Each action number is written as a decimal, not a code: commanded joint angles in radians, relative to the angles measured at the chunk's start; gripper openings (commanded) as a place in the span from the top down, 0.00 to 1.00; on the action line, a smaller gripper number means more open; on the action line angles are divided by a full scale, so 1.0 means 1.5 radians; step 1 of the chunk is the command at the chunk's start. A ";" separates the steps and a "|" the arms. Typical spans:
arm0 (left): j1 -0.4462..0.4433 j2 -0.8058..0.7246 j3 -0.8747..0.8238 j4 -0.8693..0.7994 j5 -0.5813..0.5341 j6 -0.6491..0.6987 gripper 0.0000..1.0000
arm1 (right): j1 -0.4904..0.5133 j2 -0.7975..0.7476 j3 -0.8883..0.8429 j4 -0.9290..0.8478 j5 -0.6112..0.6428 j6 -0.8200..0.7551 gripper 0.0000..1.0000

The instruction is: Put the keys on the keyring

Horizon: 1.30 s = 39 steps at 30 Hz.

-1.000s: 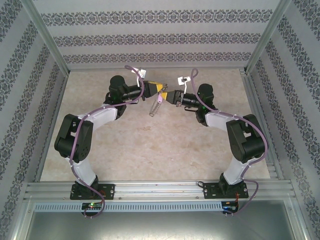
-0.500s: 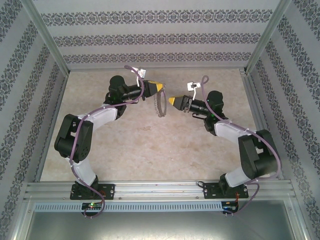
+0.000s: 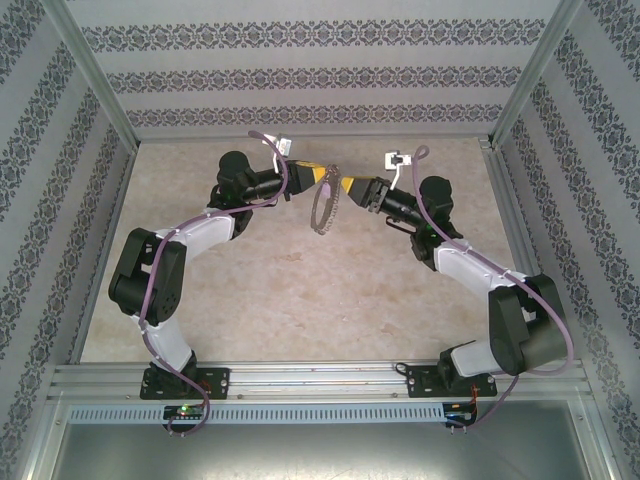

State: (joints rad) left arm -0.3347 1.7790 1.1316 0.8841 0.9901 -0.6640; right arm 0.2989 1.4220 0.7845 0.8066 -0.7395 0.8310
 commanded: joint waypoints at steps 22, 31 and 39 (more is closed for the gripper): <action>-0.014 -0.020 -0.004 0.064 0.002 -0.008 1.00 | 0.022 0.028 0.012 0.075 0.086 0.016 0.52; -0.018 -0.020 -0.001 0.059 0.001 -0.004 1.00 | 0.043 0.053 0.026 0.104 0.074 0.039 0.54; -0.018 -0.023 -0.002 0.054 0.004 0.001 1.00 | 0.057 0.059 0.029 0.105 0.077 0.034 0.57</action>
State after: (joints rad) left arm -0.3481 1.7790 1.1255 0.9066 0.9894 -0.6670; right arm 0.3714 1.5047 0.7990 0.9104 -0.6209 0.8852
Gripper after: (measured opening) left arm 0.050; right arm 0.427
